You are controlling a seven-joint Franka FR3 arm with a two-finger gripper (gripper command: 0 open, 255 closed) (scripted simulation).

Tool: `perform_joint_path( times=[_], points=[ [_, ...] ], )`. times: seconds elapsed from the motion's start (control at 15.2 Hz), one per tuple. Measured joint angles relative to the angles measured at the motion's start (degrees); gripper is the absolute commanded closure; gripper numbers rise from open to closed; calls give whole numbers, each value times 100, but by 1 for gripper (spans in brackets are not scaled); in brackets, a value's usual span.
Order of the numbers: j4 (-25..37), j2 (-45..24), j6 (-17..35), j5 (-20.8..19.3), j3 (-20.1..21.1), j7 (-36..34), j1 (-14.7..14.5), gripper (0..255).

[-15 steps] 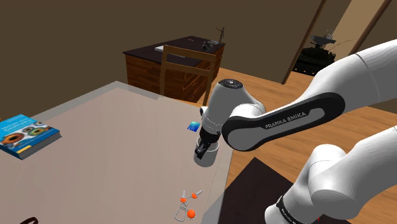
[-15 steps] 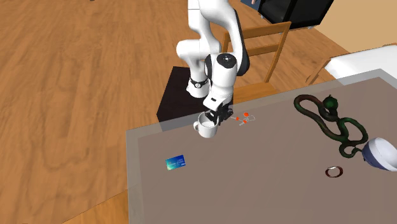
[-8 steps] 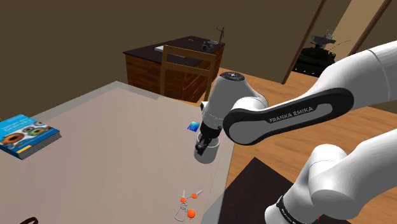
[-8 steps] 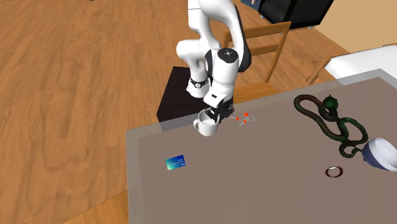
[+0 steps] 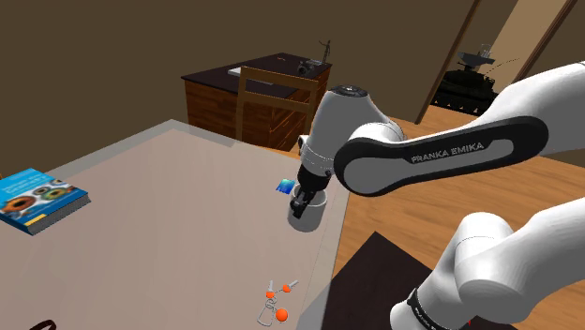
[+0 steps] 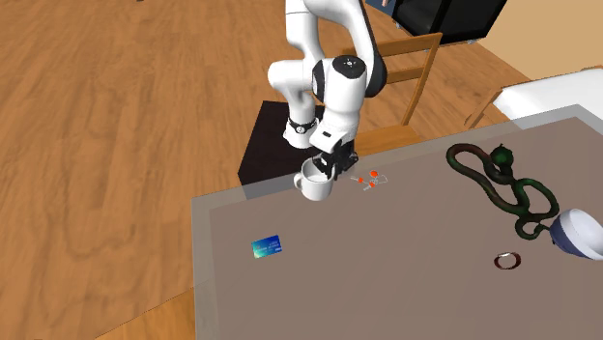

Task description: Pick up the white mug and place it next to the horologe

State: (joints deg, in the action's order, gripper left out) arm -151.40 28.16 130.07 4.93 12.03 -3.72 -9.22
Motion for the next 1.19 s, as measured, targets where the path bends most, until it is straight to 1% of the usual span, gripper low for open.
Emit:
perform_joint_path(
  times=[0.33, 1.19],
  points=[
    [218, 227, -445, -2, -54, 32, -5, 255],
    [1033, 519, -1553, -45, -157, 66, 12, 255]
  ],
)
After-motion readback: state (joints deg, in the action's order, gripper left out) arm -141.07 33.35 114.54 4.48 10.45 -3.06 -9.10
